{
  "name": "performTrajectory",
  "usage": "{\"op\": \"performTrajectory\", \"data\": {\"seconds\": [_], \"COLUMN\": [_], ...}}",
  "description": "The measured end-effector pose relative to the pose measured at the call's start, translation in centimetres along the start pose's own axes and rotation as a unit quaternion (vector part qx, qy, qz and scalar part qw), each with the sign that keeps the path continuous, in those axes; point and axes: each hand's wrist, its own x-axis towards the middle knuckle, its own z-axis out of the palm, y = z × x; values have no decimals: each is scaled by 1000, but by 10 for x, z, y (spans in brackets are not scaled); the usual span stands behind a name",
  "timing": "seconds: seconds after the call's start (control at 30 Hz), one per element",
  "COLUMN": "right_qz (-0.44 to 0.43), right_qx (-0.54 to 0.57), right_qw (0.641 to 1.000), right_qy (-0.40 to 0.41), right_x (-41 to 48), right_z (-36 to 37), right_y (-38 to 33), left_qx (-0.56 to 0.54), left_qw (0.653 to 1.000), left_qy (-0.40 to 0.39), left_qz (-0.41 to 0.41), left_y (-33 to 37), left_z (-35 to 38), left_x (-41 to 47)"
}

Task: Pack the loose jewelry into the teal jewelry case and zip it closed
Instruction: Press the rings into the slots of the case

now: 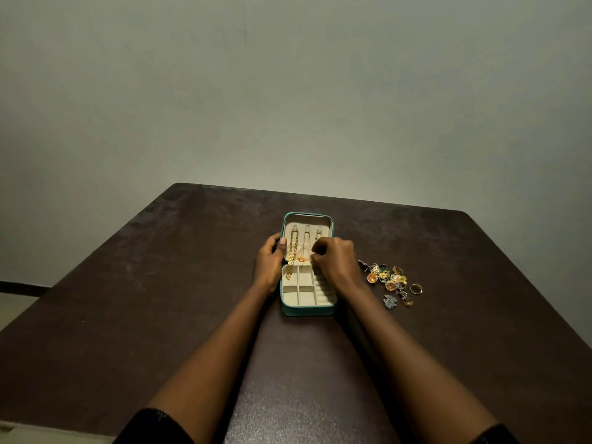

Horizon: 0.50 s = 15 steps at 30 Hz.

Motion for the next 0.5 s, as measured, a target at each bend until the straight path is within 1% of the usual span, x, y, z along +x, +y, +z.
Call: {"op": "performTrajectory", "data": {"seconds": [0.07,0.13,0.2,0.27,0.37,0.5], "right_qz": [-26,-60,-66,-33,42,128], "right_qx": [-2,-21,2,44,89,154], "right_qw": [999,997,996,995,988,965], "right_qy": [29,39,57,88,122,170], "right_x": [1,2,3,5,5,-1], "right_z": [-1,-3,-4,-8,-24,-54], "right_y": [3,5,8,11,22,56], "left_qx": [1,6,11,15,25,32], "left_qw": [1000,1000,1000,1000,1000,999], "left_qy": [-6,-9,-9,-10,-11,-3], "left_qz": [4,8,8,9,9,5], "left_y": [1,1,1,1,2,3], "left_z": [0,0,-1,-1,-2,0], "left_x": [-1,-2,-2,-2,-4,-3]}}
